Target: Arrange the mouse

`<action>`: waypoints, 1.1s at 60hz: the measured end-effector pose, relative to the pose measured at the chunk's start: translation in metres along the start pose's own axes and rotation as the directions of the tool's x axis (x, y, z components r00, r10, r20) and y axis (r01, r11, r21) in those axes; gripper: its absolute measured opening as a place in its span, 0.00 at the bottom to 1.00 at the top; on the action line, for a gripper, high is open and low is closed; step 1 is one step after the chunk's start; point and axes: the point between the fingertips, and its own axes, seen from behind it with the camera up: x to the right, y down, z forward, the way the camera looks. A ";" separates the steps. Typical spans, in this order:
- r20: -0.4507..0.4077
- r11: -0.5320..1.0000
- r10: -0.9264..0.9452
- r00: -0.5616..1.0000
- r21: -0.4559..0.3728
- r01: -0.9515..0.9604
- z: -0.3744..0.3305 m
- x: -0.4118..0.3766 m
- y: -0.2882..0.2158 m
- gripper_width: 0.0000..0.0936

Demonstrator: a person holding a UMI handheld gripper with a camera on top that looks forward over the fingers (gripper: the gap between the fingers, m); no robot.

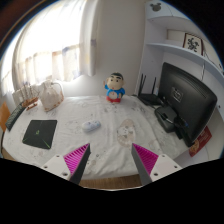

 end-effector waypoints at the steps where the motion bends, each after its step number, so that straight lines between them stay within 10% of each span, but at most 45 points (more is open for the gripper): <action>1: 0.007 1.000 -0.003 1.000 0.002 0.003 0.001 -0.005 0.001 0.91; 66: 0.116 0.998 -0.014 0.993 0.064 0.007 0.219 -0.128 0.003 0.91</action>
